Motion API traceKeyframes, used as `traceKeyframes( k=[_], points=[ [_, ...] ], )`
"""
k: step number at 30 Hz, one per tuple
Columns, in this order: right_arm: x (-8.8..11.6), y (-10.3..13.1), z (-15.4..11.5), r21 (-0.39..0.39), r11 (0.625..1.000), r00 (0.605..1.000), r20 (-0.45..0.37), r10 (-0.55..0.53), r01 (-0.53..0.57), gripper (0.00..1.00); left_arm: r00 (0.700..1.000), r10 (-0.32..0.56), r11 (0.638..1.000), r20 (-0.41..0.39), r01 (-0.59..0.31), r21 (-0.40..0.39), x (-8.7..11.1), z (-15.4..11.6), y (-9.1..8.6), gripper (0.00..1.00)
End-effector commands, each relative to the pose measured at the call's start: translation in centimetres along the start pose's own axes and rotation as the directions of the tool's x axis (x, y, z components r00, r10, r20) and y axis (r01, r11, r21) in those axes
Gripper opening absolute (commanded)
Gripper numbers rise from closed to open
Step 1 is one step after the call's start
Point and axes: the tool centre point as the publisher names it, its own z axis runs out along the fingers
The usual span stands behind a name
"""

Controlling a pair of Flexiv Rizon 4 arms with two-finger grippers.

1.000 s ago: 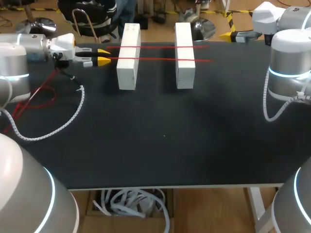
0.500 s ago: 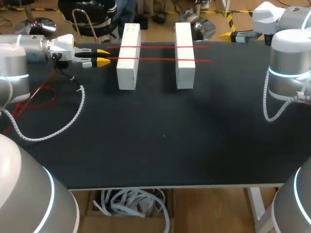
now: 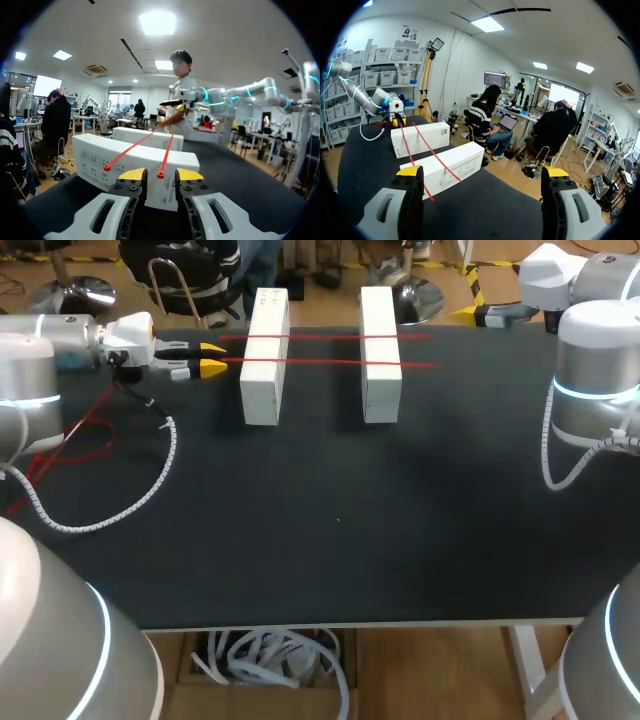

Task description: Grab the tape and strap the tape.

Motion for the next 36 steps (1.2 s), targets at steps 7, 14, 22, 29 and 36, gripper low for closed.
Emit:
traceKeyframes(
  k=[7, 14, 22, 29, 36],
  points=[
    [0.0, 0.0, 0.0, 0.000, 1.000, 1.000, 0.000, 0.000, 0.000, 1.00, 1.000, 0.000, 1.000, -0.009, 0.000, 0.005, -0.2, 0.2, 0.2, 0.19],
    [0.0, 0.0, 0.0, 0.000, 1.000, 1.000, 0.000, 0.000, 0.000, 1.00, 1.000, 0.001, 1.000, -0.021, -0.001, 0.013, 0.0, 0.5, 0.2, 0.12],
    [0.0, 0.0, 0.0, 0.000, 1.000, 1.000, 0.000, 0.000, 0.000, 1.00, 1.000, 0.002, 1.000, -0.028, -0.002, 0.017, 0.1, 0.5, 0.1, 0.00],
    [0.0, 0.0, 0.0, 0.000, 1.000, 1.000, 0.000, 0.000, 0.000, 1.00, 1.000, 0.007, 0.999, -0.024, -0.006, 0.032, -0.1, 0.3, -1.1, 0.00],
    [0.0, 0.0, 0.0, 0.000, 1.000, 1.000, 0.000, 0.000, 0.000, 1.00, 1.000, 0.013, 0.992, 0.006, -0.014, 0.126, 0.3, 0.2, -4.9, 0.00]
  ],
)
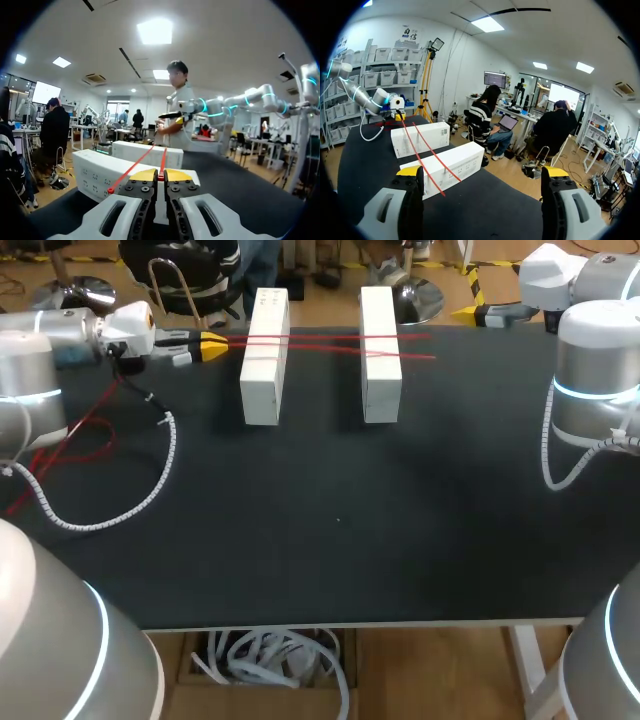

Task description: Grab the tape and strap the tape.

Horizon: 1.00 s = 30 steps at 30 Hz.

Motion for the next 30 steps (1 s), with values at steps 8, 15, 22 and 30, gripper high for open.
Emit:
traceKeyframes(
  k=[8, 15, 22, 30],
  points=[
    [0.0, 0.0, 0.0, 0.000, 1.000, 1.000, 0.000, 0.000, 0.000, 1.00, 0.999, -0.024, 0.992, 0.024, 0.021, 0.126, 1.0, 1.1, -5.3, 0.00],
    [0.0, 0.0, 0.0, 0.000, 1.000, 1.000, 0.000, 0.000, 0.000, 1.00, 0.999, -0.053, 0.979, -0.002, 0.053, 0.199, 1.5, 3.1, -8.0, 0.00],
    [0.0, 0.0, 0.0, 0.000, 1.000, 1.000, 0.000, 0.000, 0.000, 1.00, 0.996, -0.089, 0.960, -0.030, 0.093, 0.265, 1.7, 4.7, -10.3, 0.00],
    [0.0, 0.0, 0.0, 0.000, 1.000, 1.000, 0.000, 0.000, 0.000, 1.00, 0.993, -0.115, 0.947, -0.012, 0.113, 0.300, 1.5, 5.0, -11.7, 0.00]
  ],
)
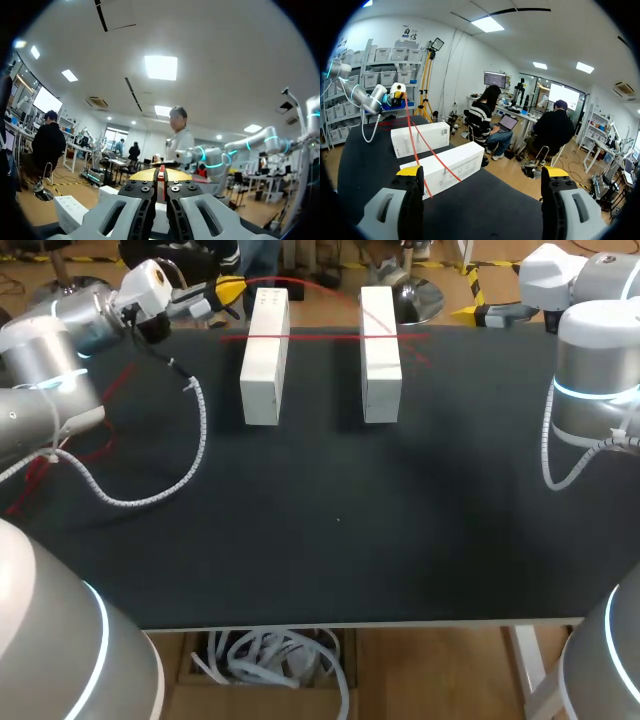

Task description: Grab the tape and strap the tape.

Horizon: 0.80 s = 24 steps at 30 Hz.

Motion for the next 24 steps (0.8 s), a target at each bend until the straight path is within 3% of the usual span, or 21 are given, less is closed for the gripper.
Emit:
traceKeyframes(
  k=[1, 13, 18, 24],
  points=[
    [0.0, 0.0, 0.0, 0.000, 1.000, 1.000, 0.000, 0.000, 0.000, 1.00, 1.000, 0.001, 1.000, 0.011, -0.001, -0.004, 0.4, 0.2, -0.1, 0.00],
    [0.0, 0.0, 0.0, 0.000, 1.000, 1.000, 0.000, 0.000, 0.000, 1.00, 1.000, 0.001, 1.000, 0.011, -0.001, -0.004, 0.4, 0.2, -0.1, 0.00],
    [0.0, 0.0, 0.0, 0.000, 1.000, 1.000, 0.000, 0.000, 0.000, 1.00, 0.997, 0.044, 0.998, -0.057, -0.042, 0.042, 1.4, 2.7, -0.5, 0.00],
    [0.0, 0.0, 0.0, 0.000, 1.000, 1.000, 0.000, 0.000, 0.000, 1.00, 0.992, 0.085, 0.996, -0.090, -0.083, 0.025, 1.7, 5.2, 0.0, 0.00]
  ],
)
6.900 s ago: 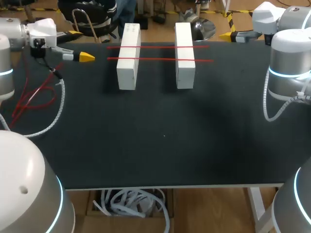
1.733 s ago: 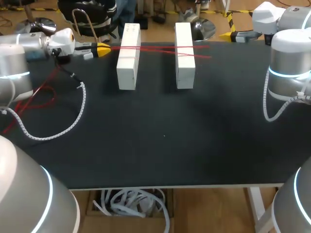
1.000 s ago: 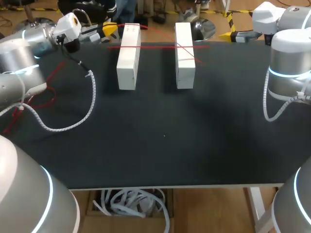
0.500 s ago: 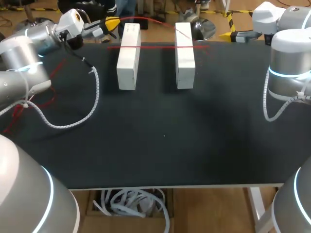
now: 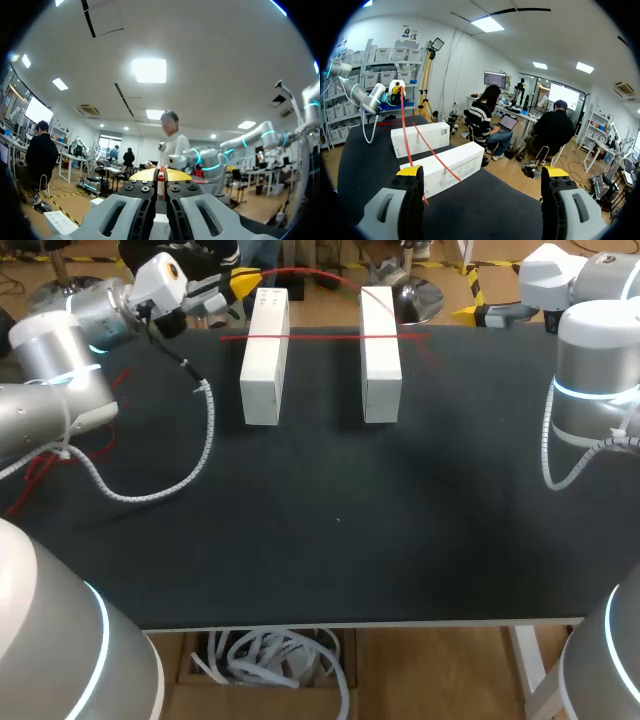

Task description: Grab the tape and strap the tape.

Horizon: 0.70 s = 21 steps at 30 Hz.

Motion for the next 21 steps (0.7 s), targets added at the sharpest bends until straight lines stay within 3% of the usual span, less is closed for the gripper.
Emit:
traceKeyframes(
  k=[1, 8, 21],
  points=[
    [0.0, 0.0, 0.0, 0.000, 1.000, 1.000, 0.000, 0.000, 0.000, 1.00, 1.000, 0.014, 1.000, -0.021, -0.014, -0.012, -0.6, 1.5, 0.6, 0.00],
    [0.0, 0.0, 0.0, 0.000, 1.000, 1.000, 0.000, 0.000, 0.000, 1.00, 0.999, 0.044, 0.999, -0.006, -0.044, 0.029, -0.3, 3.2, 0.4, 0.00],
    [0.0, 0.0, 0.0, 0.000, 1.000, 1.000, 0.000, 0.000, 0.000, 1.00, 0.998, -0.045, 0.998, -0.050, 0.047, 0.050, 0.1, 5.3, 1.8, 0.00]
  ],
)
